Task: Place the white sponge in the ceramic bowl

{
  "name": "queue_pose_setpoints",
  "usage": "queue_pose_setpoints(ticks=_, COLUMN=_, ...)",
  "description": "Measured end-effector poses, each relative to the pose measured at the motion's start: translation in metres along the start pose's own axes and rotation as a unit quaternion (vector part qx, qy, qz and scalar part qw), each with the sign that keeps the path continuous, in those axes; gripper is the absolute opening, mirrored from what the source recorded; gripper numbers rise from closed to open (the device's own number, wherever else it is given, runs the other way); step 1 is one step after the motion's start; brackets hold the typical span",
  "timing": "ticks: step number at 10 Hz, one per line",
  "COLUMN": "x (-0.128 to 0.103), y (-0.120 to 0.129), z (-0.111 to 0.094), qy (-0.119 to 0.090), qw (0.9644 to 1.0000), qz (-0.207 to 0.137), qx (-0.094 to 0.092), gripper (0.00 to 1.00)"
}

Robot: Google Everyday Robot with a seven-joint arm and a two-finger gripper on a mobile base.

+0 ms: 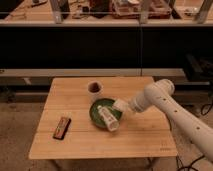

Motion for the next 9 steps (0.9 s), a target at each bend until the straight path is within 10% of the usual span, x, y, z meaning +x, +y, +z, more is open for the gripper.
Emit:
queue_pose_setpoints(ticks=4, x=0.023, y=-0.005, z=0.037, qy=-0.018, qw=0.9993, qz=-0.023, qx=0.025, gripper=0.04)
queue_pose_setpoints(ticks=9, x=0.036, y=-0.004, z=0.050, qy=-0.029, qw=0.9985, qz=-0.034, qx=0.030, gripper=0.55)
